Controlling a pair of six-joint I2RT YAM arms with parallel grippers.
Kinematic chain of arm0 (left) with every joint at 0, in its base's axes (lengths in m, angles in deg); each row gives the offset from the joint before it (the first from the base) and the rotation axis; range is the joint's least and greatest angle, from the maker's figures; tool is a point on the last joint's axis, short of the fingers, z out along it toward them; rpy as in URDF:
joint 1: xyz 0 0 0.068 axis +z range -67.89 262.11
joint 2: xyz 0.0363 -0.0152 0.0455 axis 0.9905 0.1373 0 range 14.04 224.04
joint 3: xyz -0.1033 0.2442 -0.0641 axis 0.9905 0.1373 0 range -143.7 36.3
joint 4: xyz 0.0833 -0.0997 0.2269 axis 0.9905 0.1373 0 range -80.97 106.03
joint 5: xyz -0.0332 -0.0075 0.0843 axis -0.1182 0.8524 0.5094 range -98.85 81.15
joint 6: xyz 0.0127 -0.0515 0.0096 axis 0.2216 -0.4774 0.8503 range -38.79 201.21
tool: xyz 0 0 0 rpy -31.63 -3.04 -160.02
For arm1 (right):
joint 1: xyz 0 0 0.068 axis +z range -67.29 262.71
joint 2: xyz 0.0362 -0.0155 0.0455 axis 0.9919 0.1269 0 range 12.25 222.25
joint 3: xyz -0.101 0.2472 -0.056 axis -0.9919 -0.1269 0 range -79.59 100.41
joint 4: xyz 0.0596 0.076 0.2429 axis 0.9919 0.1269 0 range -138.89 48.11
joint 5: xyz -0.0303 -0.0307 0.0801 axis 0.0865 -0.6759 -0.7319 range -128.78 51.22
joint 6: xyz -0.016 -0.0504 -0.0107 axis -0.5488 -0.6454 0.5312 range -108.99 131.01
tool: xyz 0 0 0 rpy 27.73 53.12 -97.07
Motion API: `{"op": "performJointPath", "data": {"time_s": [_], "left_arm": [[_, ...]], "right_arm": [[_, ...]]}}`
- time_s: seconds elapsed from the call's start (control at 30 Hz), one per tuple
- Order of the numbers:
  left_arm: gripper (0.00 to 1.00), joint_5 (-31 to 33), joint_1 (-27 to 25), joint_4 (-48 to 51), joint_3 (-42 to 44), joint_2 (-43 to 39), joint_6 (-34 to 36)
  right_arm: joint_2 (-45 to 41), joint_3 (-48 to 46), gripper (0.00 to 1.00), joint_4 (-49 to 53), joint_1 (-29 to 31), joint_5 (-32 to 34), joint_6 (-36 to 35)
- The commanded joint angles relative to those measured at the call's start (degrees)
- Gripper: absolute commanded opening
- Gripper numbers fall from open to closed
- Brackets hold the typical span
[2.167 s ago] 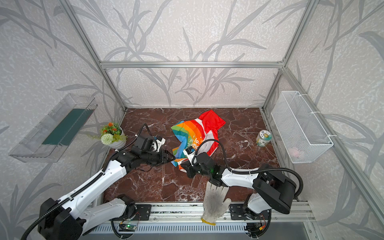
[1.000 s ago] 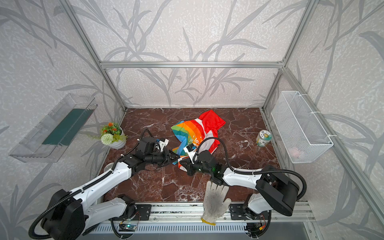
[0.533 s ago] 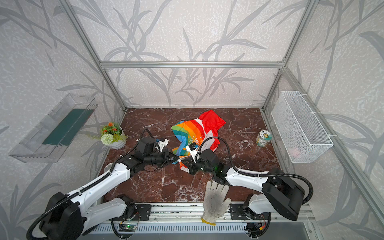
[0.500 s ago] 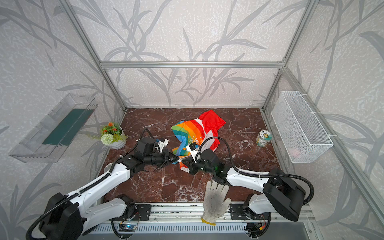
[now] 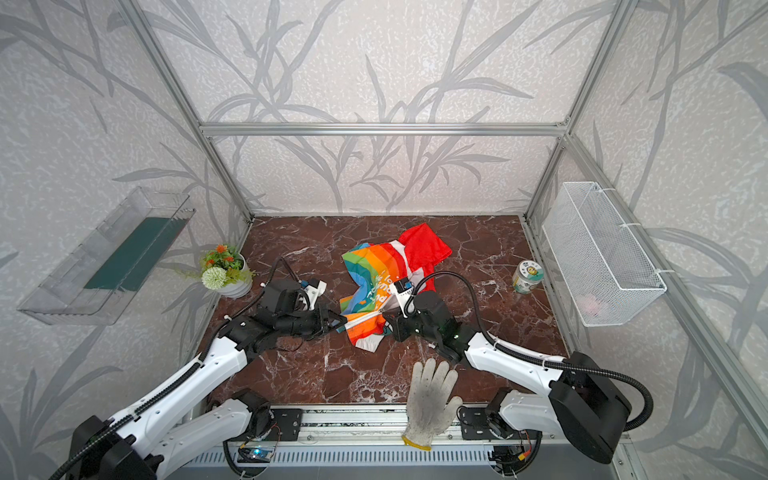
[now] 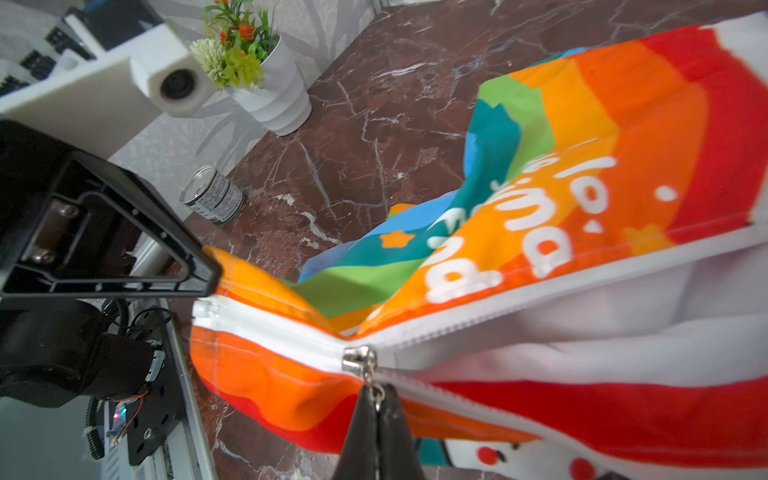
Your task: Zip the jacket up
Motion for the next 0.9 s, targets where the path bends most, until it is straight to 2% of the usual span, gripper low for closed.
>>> {"op": "performJointPath", "data": {"time_s": [0.0, 0.33, 0.5, 0.87], "left_arm": [[0.00, 4.77, 2.35, 7.87, -3.51, -1.10, 4.36], [0.00, 9.00, 9.37, 15.29, -8.92, 0.32, 11.84], [0.00, 10.73, 10.70, 16.65, -10.56, 2.20, 14.42], [0.00, 13.54, 11.27, 17.77, -16.12, 7.34, 18.83]], "right_arm": [[-3.48, 2.27, 0.00, 5.46, -4.21, 3.60, -1.85], [-4.59, 9.44, 0.00, 18.78, -17.26, 1.25, -9.74], [-4.64, 10.77, 0.00, 21.44, -20.00, 5.96, -10.09], [-5.15, 13.63, 0.00, 27.39, -20.08, 18.29, -8.92]]}}
